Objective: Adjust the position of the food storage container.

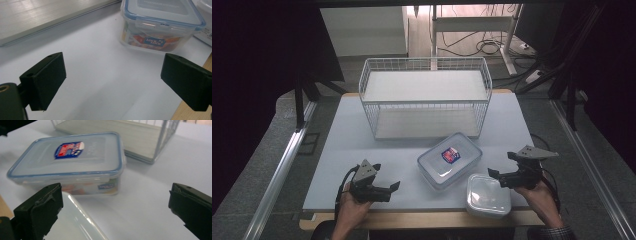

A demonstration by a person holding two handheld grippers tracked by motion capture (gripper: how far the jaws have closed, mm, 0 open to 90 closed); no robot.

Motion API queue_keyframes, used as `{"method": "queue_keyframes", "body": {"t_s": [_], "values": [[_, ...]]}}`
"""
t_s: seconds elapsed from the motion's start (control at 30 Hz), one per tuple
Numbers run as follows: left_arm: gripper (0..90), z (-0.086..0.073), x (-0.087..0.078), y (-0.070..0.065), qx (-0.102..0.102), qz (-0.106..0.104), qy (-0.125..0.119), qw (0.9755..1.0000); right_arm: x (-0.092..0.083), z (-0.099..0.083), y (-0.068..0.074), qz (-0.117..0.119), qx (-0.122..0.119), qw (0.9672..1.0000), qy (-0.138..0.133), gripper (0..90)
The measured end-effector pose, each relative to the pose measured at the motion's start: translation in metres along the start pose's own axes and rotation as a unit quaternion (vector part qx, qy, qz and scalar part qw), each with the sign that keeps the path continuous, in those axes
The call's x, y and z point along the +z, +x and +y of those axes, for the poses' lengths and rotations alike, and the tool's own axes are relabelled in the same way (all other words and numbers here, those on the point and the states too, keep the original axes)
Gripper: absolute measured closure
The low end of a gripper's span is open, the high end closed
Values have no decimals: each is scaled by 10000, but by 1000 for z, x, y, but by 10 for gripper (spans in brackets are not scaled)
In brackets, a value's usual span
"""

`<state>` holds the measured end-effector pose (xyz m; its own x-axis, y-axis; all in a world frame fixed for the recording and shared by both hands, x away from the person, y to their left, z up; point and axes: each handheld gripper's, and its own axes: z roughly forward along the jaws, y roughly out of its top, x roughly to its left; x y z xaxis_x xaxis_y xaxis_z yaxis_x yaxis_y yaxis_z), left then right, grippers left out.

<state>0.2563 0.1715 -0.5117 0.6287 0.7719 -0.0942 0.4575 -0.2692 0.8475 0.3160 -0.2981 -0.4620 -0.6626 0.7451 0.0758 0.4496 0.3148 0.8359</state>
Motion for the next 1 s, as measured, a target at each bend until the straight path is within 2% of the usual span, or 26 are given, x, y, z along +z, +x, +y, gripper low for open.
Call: {"method": "queue_keyframes", "body": {"t_s": [0.07,0.2,0.37,0.4,0.5,0.63,0.87,0.97,1.0], "values": [[59,-1,0,0,77,15,-8,10000,1,-2,-2,-32,189,9998,42,0],[57,-1,0,1,52,-9,-65,10000,-1,-2,-1,-3,188,9998,89,0],[55,-1,1,3,33,3,-22,10000,-2,-2,3,-23,141,9998,147,0],[55,-1,1,3,35,10,-16,10000,-2,-1,5,-96,126,9997,177,29],[56,-1,1,3,60,7,-20,10000,-6,1,9,-77,147,9997,176,127],[56,-1,0,3,57,20,-36,10000,-12,4,20,-62,-3,9998,199,321],[55,-1,0,3,76,70,-46,9999,-20,3,45,468,-277,9975,454,734],[54,0,-2,2,74,134,-119,9998,-21,1,59,716,-442,9952,496,861],[54,0,-2,2,74,134,-119,9998,-21,1,59,716,-442,9952,496,861]]}}
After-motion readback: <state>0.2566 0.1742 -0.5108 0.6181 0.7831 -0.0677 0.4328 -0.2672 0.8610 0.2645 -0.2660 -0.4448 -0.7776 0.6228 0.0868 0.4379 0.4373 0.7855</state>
